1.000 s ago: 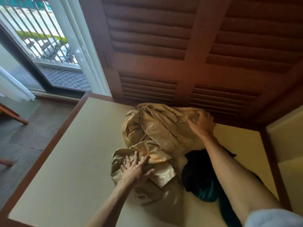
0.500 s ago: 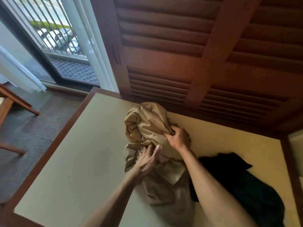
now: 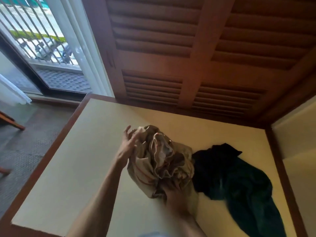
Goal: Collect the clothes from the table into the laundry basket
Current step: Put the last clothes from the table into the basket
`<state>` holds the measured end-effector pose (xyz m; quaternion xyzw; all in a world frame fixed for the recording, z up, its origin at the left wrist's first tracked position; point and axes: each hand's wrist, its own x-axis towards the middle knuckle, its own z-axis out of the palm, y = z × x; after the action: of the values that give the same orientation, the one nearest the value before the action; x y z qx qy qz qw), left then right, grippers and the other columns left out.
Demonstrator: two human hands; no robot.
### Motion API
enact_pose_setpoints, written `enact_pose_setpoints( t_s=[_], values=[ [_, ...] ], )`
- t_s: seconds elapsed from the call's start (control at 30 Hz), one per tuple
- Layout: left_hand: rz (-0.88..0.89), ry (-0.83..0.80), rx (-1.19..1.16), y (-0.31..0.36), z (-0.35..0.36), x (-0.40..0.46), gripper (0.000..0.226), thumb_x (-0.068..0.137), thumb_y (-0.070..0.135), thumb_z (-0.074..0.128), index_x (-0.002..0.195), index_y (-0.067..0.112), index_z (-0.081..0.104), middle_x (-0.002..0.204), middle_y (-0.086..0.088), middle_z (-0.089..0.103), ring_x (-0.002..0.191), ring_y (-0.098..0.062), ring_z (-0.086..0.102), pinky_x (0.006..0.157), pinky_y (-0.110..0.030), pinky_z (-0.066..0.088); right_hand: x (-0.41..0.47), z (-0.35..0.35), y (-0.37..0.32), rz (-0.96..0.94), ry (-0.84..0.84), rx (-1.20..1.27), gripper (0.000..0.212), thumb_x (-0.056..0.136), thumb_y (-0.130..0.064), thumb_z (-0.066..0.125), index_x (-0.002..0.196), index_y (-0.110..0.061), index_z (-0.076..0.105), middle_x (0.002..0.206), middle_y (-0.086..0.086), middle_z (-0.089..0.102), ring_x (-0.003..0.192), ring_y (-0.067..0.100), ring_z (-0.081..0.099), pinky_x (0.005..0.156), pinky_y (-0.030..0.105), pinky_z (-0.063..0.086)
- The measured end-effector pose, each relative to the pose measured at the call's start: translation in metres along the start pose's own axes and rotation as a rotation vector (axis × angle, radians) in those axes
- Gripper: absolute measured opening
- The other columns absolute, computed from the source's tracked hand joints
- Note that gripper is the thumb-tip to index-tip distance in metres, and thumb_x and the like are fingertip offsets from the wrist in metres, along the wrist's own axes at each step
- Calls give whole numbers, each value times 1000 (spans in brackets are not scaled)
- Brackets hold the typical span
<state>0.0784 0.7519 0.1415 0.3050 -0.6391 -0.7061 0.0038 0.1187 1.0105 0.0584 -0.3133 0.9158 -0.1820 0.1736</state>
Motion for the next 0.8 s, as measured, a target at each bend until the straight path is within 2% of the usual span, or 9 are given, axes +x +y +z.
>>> enact_pose_setpoints(
  t_s=[0.13,0.23,0.33,0.4,0.43,0.53,0.6,0.7,0.8],
  values=[
    [102,-32,787,-11,46,-11,114,57,99,50,153,48,16,166,-8,20,148,-40,28,118,-55,29,-5,-29,-6,113,-42,228,48,90,-15,67,137,-21,60,143,7,55,134,27,49,113,35,35],
    [0,-18,905,-33,62,-16,129,52,96,61,156,49,2,170,-8,-7,153,-45,-1,120,-66,9,-28,-43,3,197,283,378,32,87,-17,72,119,-21,68,119,0,65,114,25,59,98,31,48],
    [42,3,1077,-50,68,-25,124,64,80,72,157,48,-3,169,-8,-14,153,-47,-6,118,-69,10,-60,-43,16,681,539,671,38,88,-37,73,118,-17,62,120,4,59,111,26,56,86,30,46],
    [40,12,1109,-61,70,-28,122,69,66,78,157,49,-5,168,-8,-17,152,-47,-6,116,-72,12,-67,-35,22,1063,401,962,71,82,-62,69,134,-16,55,134,11,57,120,32,55,96,43,49],
    [36,8,1112,-69,71,-28,122,71,60,80,156,51,-8,168,-9,-18,152,-48,-6,114,-73,13,-67,-34,24,1105,333,1102,81,78,-69,68,138,-17,53,137,9,58,122,33,56,101,49,49],
    [65,10,1166,-85,71,-28,130,76,45,82,145,57,-27,167,-9,-23,151,-51,-6,111,-78,17,-45,-39,19,908,181,1623,73,74,-69,72,131,-25,64,129,7,68,118,32,64,102,55,51],
    [55,10,1163,-89,72,-29,126,79,43,79,146,56,-27,166,-8,-25,151,-51,-7,111,-78,17,-27,-55,8,807,202,1729,66,76,-66,73,128,-25,68,124,8,72,115,32,67,100,56,52],
    [42,-5,1098,-88,73,-30,105,85,47,70,157,44,-8,169,-6,-15,152,-47,-1,113,-71,20,-6,-74,-11,731,357,1512,68,74,-65,75,130,-28,65,129,-1,68,116,21,65,102,44,52],
    [157,-145,947,-83,58,-31,82,77,56,60,151,28,38,156,-11,38,143,-37,36,109,-57,41,2,-77,-41,568,423,1137,72,82,-64,68,142,-29,50,143,-8,50,126,12,50,108,34,42]
  ],
)
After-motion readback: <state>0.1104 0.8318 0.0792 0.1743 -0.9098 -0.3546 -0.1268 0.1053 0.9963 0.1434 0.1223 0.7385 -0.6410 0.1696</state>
